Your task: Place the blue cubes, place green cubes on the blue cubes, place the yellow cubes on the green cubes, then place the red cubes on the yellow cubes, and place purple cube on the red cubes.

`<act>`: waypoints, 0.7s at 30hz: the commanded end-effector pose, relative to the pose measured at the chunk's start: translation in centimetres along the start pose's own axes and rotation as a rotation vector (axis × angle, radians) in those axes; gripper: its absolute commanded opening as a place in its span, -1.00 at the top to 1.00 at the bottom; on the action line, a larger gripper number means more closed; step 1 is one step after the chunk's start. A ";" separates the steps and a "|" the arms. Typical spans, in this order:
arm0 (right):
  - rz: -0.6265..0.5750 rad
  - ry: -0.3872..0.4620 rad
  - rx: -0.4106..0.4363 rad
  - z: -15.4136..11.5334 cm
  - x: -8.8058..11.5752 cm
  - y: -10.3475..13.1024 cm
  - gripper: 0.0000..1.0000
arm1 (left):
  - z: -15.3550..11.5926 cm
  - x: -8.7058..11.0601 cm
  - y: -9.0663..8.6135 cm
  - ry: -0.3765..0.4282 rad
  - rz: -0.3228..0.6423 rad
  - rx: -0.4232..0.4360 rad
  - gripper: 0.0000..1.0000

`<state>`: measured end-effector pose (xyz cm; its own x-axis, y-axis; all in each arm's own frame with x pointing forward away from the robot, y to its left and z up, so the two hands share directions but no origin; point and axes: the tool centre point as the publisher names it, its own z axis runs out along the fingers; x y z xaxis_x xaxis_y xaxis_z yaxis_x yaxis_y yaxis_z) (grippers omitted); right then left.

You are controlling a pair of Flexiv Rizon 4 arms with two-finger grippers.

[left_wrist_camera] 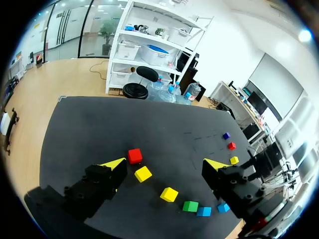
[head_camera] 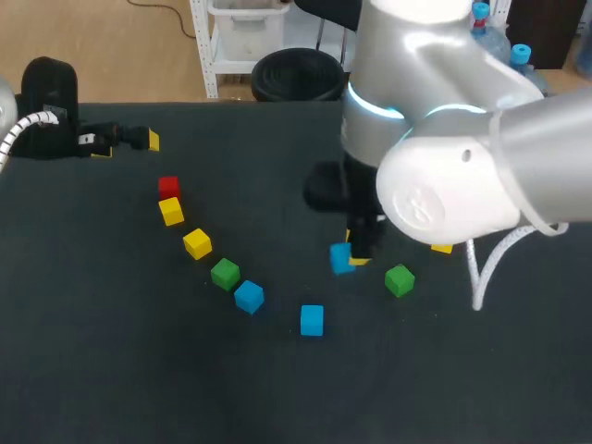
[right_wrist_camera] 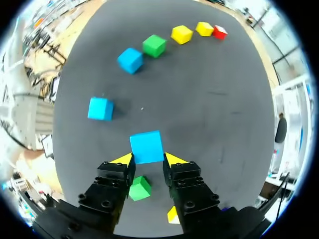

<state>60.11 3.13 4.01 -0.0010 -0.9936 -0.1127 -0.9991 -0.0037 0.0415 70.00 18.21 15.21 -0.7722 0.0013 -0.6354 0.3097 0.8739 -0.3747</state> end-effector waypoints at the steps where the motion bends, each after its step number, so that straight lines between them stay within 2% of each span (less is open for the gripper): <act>1: 0.062 -0.013 -0.011 -0.1 -0.9 -1.4 1.00 | 0.0 0.1 0.3 -0.006 0.002 0.012 -1.00; 13: 0.116 -0.017 -0.032 0.7 0.0 -5.8 1.00 | 0.0 0.1 0.3 -0.006 0.002 0.012 -1.00; 21: 0.109 -0.002 -0.079 3.0 -0.4 -7.7 1.00 | 0.0 0.1 0.3 -0.006 0.002 0.012 -1.00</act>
<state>66.45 3.13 1.59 -0.1093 -0.9870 -0.1180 -0.9912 0.0994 0.0873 70.00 18.22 15.20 -0.7722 0.0012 -0.6354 0.3097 0.8739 -0.3746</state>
